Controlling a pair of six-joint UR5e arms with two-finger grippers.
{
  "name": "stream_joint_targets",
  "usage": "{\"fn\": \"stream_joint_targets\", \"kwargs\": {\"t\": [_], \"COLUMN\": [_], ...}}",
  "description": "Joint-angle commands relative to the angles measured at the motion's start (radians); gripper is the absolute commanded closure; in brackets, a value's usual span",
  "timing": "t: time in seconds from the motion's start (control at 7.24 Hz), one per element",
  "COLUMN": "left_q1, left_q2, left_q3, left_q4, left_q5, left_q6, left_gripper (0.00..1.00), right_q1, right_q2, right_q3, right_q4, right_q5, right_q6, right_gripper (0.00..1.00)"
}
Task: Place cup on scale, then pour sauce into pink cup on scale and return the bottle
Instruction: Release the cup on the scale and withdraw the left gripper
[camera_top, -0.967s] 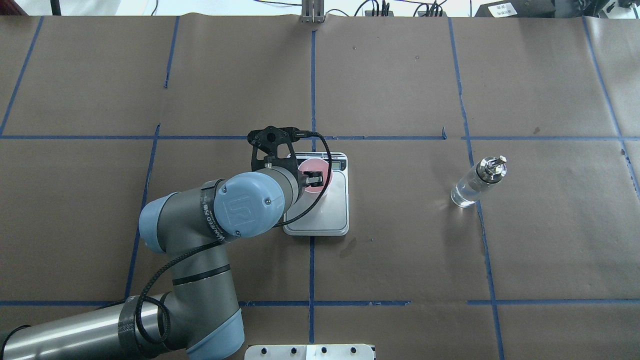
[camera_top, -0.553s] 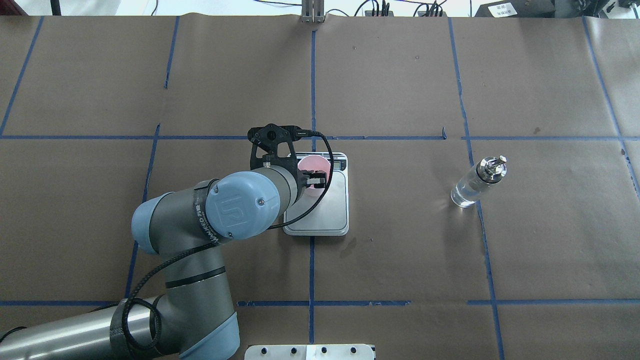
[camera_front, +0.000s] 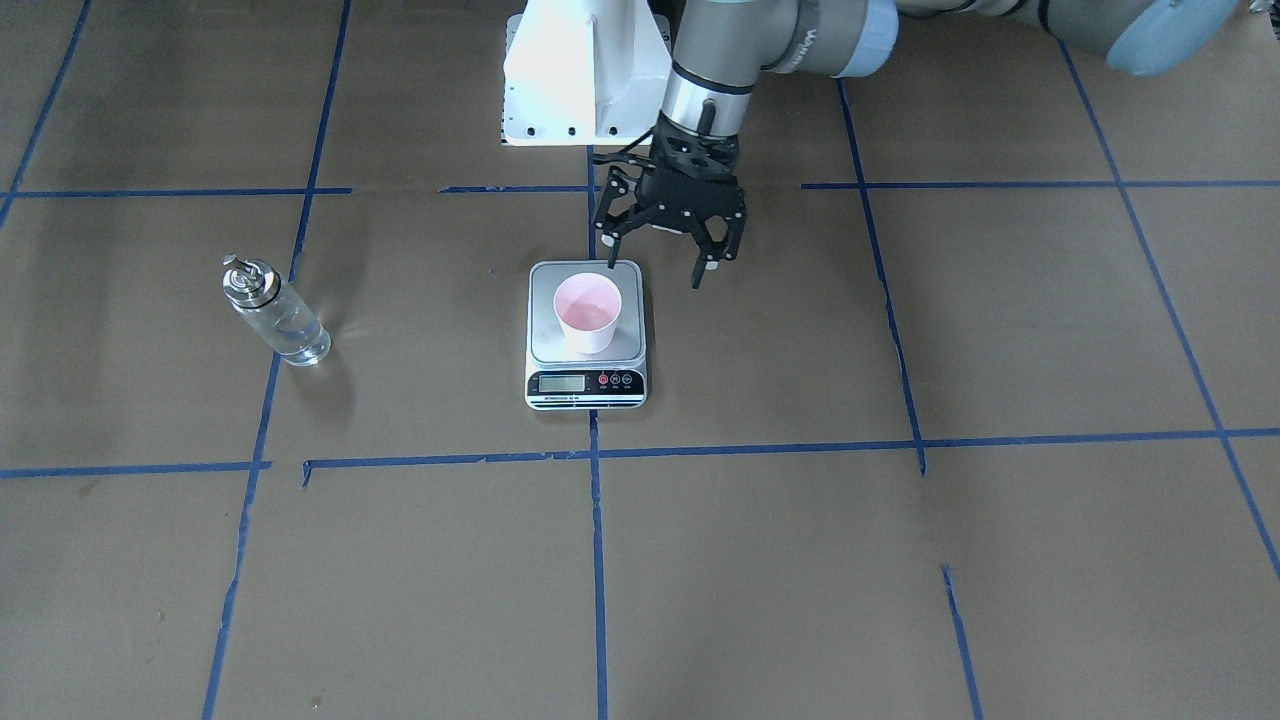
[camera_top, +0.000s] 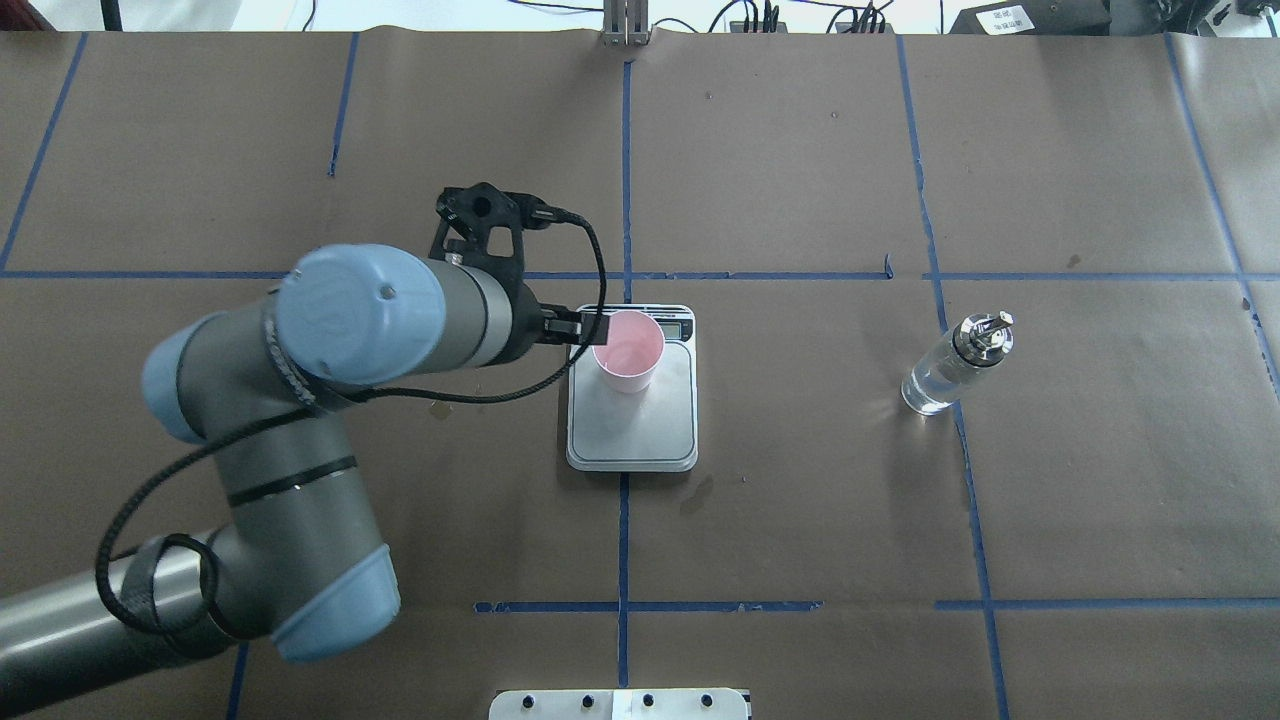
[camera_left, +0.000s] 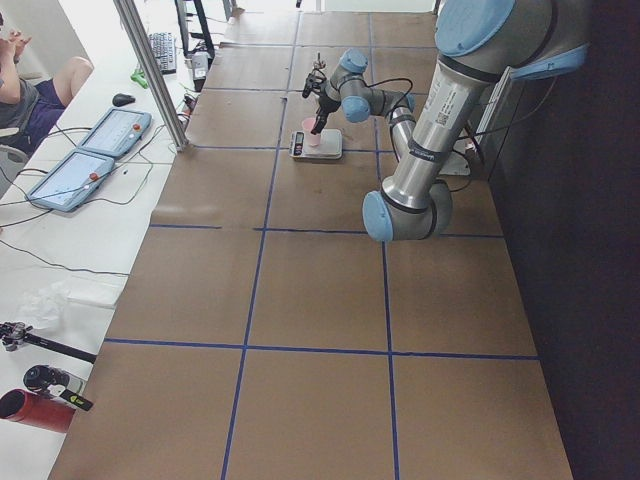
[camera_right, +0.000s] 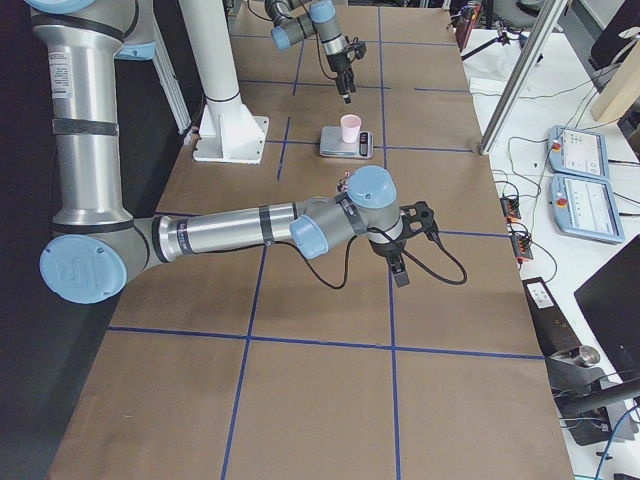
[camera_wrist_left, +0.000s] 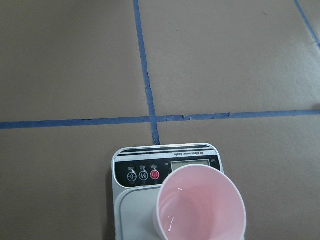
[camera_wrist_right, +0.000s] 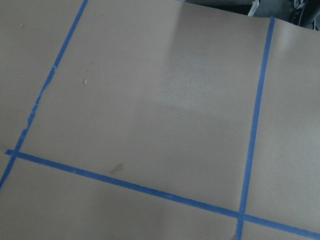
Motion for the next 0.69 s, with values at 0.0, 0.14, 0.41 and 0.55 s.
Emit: {"fn": "stream_joint_targets", "kwargs": {"t": [0.0,0.14,0.41,0.55], "left_q1": [-0.207,-0.336,-0.616,-0.786], "left_q2": [0.120,0.195,0.320,0.368], "left_q3": [-0.031,-0.031,0.014,0.088], "left_q4": [-0.002,-0.006,-0.010,-0.012], "left_q5": [-0.178,-0.282,-0.387,-0.506], "left_q6": [0.280,0.469,0.892,1.065], "left_gripper": [0.00,0.00,0.00,0.00], "right_q1": [-0.074,-0.113,-0.179,-0.208], "right_q2": [0.002,0.000,-0.001,-0.006], "right_q3": [0.081,0.145,0.226,0.266], "right_q4": [-0.001,-0.004,-0.003,-0.003], "right_q5": [-0.004,-0.007,-0.016,-0.024], "right_q6": [0.208,0.293,0.405,0.460], "right_gripper": [0.00,0.00,0.00,0.00]}}
